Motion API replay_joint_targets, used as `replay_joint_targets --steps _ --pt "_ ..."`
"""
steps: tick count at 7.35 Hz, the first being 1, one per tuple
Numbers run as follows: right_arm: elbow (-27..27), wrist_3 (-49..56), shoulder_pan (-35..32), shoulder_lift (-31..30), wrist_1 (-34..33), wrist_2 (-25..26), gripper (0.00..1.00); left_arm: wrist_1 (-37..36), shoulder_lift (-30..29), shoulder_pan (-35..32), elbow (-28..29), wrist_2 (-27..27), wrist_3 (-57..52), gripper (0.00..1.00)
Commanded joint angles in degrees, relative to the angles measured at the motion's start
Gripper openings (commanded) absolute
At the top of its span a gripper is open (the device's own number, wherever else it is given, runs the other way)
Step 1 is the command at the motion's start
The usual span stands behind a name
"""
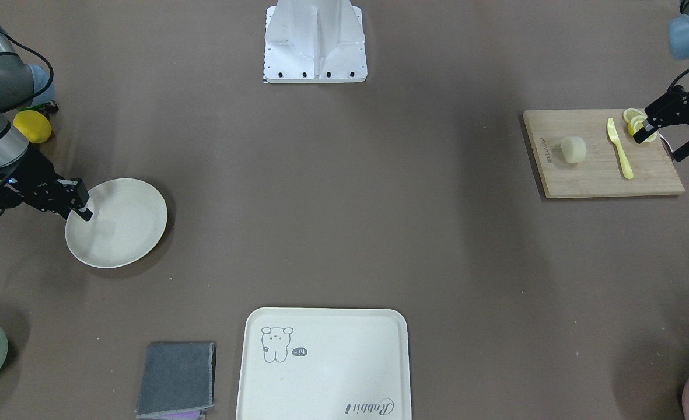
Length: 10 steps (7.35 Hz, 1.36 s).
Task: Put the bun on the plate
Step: 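Reach the right gripper to the white plate's rim and grip it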
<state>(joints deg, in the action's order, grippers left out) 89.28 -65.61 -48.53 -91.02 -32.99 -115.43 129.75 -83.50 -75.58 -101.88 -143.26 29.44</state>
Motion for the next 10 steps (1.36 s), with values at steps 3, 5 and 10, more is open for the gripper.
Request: replay_joint_targets --steps 3,5,10 --pt "5.09 -7.74 1.84 0.48 -0.32 2.30 0.00 0.07 -0.09 0.08 0.19 -0.09 0.00 0.98" --pt "9.84 -18.00 4.91 4.85 -3.72 3.35 0.00 0.07 0.17 0.08 0.19 -0.09 0.09 0.98" --pt "12.15 -36.14 24.50 29.53 -35.77 27.51 0.00 0.15 0.26 0.17 0.63 -0.09 0.18 0.98"
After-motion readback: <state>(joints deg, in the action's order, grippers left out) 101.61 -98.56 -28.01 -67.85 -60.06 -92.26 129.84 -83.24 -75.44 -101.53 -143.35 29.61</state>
